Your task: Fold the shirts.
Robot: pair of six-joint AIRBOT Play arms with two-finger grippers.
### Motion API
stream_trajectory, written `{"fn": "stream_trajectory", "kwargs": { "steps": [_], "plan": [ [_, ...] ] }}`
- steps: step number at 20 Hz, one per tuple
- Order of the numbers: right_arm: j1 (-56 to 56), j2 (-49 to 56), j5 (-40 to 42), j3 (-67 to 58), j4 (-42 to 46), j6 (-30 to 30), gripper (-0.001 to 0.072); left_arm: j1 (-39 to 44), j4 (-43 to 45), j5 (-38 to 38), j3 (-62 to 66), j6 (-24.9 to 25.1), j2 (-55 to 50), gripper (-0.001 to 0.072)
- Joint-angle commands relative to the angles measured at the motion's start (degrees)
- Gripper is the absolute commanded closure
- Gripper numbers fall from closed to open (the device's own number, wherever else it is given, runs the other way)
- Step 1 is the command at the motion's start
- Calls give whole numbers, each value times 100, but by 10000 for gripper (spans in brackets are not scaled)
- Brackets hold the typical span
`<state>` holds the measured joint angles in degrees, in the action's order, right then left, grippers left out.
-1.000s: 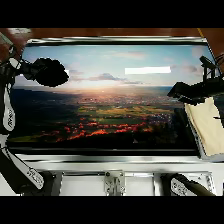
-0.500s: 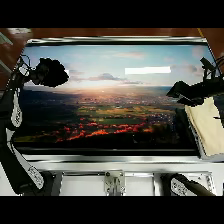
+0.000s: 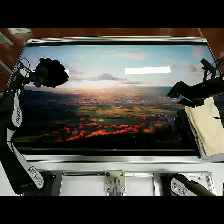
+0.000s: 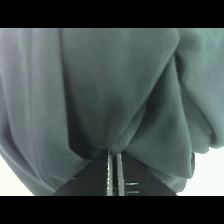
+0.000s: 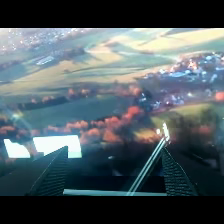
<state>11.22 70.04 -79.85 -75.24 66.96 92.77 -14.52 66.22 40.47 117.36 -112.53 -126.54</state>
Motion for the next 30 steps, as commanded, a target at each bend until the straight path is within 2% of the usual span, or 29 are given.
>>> {"fn": "stream_trajectory", "kwargs": {
  "steps": [1, 3, 6, 8, 12, 14, 16, 19, 22, 25, 27, 28, 29, 30],
  "plan": [
    [4, 2, 28, 2, 111, -4, 18, 133, -221, -177, 2, 254, 352, 674],
    [4, 2, 201, 2, 155, -66, 18, 291, -219, -321, 2, 752, 861, 674],
    [4, 2, 439, 2, 155, -66, 19, 579, -219, -28, 2, 1635, 1853, 674],
    [4, 2, 450, 0, 149, -127, 18, 846, -219, 426, 0, 2131, 2629, 674],
    [4, -214, -11, -17, 149, -682, 18, 1694, -199, 1725, -2, 2787, 4109, 674],
    [4, -533, -232, -17, 151, -855, 18, 2232, -63, 2243, -66, 2728, 4656, 674],
    [4, -903, -404, -15, 225, -973, 18, 2776, -42, 2505, -326, 2441, 4992, 674],
    [4, -1349, -737, -15, 621, -1139, 18, 3840, 4, 2879, -846, 2284, 5075, 674],
    [4, -1528, -1054, -15, 1178, -1250, 19, 4970, 2, 2306, -1808, 1991, 4944, 674],
    [4, -1521, -957, 61, 1226, -1259, 18, 6013, -4, 1176, -2723, 1399, 4533, 673],
    [4, -1521, -817, 197, 1228, -1255, 18, 6478, -7, 879, -2889, 966, 4094, 673],
    [4, -1521, -754, 293, 1239, -1255, 19, 6603, -72, 787, -2887, 920, 3893, 617],
    [4, -1521, -710, 398, 1244, -1255, 18, 6623, -155, 782, -2874, 914, 3779, 284],
    [4, -1521, -669, 518, 1246, -1259, 18, 6548, -195, 863, -2844, 863, 3727, -9]
  ]
}}
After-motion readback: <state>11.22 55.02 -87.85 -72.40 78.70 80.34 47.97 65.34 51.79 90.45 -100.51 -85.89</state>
